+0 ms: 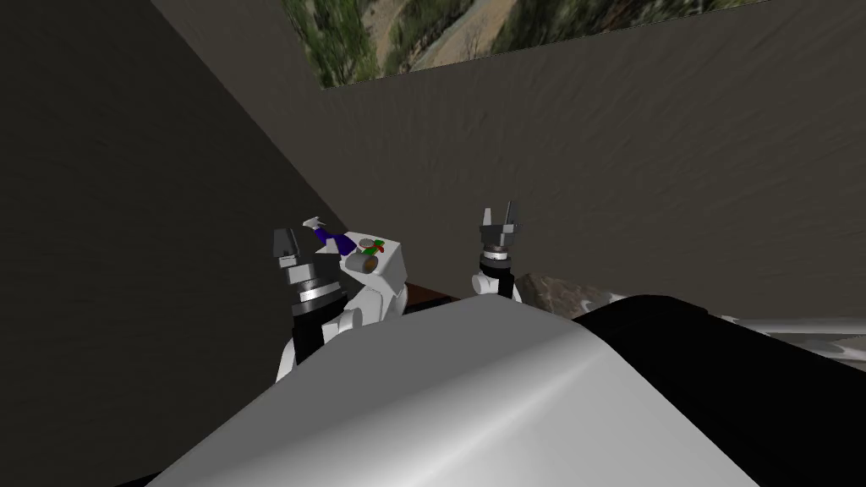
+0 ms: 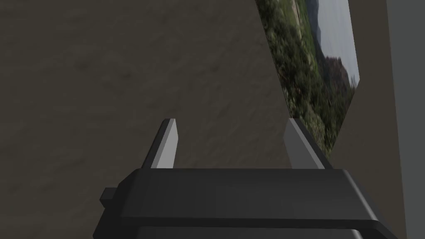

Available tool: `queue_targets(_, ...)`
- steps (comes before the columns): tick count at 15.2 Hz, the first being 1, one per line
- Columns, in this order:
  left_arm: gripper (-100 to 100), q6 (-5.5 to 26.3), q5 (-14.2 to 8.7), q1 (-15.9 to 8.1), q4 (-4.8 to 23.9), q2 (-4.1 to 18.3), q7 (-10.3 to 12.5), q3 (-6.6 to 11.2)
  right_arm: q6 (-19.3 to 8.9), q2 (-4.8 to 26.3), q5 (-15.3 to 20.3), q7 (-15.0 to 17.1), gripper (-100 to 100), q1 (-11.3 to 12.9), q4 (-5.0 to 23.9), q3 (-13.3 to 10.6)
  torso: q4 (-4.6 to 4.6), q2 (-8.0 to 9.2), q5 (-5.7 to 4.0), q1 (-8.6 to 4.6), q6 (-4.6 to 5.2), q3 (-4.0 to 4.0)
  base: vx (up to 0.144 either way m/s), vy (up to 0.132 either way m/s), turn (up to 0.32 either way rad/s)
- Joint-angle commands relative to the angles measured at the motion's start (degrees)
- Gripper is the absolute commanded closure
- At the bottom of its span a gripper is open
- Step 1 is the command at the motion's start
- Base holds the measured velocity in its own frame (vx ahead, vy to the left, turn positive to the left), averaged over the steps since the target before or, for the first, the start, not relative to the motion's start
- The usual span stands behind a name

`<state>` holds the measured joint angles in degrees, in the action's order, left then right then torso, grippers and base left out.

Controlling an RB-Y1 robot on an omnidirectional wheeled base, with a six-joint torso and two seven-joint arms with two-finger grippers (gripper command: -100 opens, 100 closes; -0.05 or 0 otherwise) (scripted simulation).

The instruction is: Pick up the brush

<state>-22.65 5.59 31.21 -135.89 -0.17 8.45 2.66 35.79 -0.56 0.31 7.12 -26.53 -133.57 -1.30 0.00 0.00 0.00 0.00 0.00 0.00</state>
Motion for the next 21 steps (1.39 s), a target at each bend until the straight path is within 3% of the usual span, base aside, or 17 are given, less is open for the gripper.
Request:
queue_targets(1, -100, 0.9, -0.6, 0.1, 0.1, 2.1, 0.2, 0.36, 0.0, 0.0, 0.0, 0.0, 0, 0.0, 0.0, 0.0, 0.00, 0.00, 0.00, 0.00, 0.00, 0.00, -0.025, -0.003, -0.053)
queue_targets(2, -100, 1.9, -1.1, 0.1, 0.1, 3.5, 0.3, 0.73, 0.0, 0.0, 0.0, 0.0, 0, 0.0, 0.0, 0.0, 0.01, 0.06, 0.00, 0.00, 0.01, 0.03, -0.058, -0.014, -0.129)
queue_targets(3, -100, 1.9, -1.1, 0.1, 0.1, 3.5, 0.3, 0.73, 0.0, 0.0, 0.0, 0.0, 0, 0.0, 0.0, 0.0, 0.03, 0.15, 0.00, -0.02, 0.03, 0.08, -0.063, -0.018, -0.090)
queue_targets(5, -100, 4.6, -2.8, 0.3, 0.2, 6.6, 0.8, 1.84, 0.0, 0.0, 0.0, 0.0, 0, 0.0, 0.0, 0.0, 0.05, 0.25, -0.01, -0.06, 0.01, 0.14, -0.066, -0.036, -0.107)
queue_targets(10, -100, 8.5, -5.1, 0.7, 0.3, 9.9, 1.6, 3.37, 0.0, 0.0, 0.0, 0.0, 0, 0.0, 0.0, 0.0, 0.05, 0.22, -0.05, -0.22, 0.02, 0.12, -0.047, -0.055, -0.116)
queue_targets(13, -100, 12.4, -7.9, 1.1, 0.3, 13.4, 2.5, 5.28, 0.0, 0.0, 0.0, 0.0, 0, 0.0, 0.0, 0.0, 0.05, 0.23, -0.06, -0.26, 0.02, 0.13, -0.052, -0.072, -0.158)
queue_targets(14, -100, 13.2, -7.9, 1.1, 0.3, 13.4, 2.5, 5.28, 0.0, 0.0, 0.0, 0.0, 0, 0.0, 0.0, 0.0, 0.05, 0.24, -0.06, -0.29, 0.03, 0.14, -0.051, -0.082, -0.123)
queue_targets(15, -100, 14.7, -9.4, 1.4, 0.2, 15.3, 3.0, 6.35, 0.0, 0.0, 0.0, 0.0, 0, 0.0, 0.0, 0.0, 0.05, 0.24, -0.07, -0.31, 0.02, 0.14, -0.047, -0.092, -0.179)
queue_targets(17, -100, 15.9, -9.4, 1.4, 0.2, 15.3, 3.0, 6.35, 0.0, 0.0, 0.0, 0.0, 0, 0.0, 0.0, 0.0, 0.05, 0.20, -0.08, -0.35, 0.02, 0.12, -0.022, -0.077, -0.099)
queue_targets(20, -100, 20.2, -12.9, 1.9, 0.1, 19.1, 4.1, 8.68, 0.0, 0.0, 0.0, 0.0, 0, 0.0, 0.0, 0.0, 0.03, 0.15, -0.07, -0.29, 0.03, 0.09, -0.028, -0.078, -0.166)
queue_targets(21, -100, 21.4, -12.9, 1.9, 0.1, 19.1, 4.1, 8.68, 0.0, 0.0, 0.0, 0.0, 0, 0.0, 0.0, 0.0, 0.03, 0.15, -0.07, -0.32, 0.04, 0.09, -0.029, -0.084, -0.181)
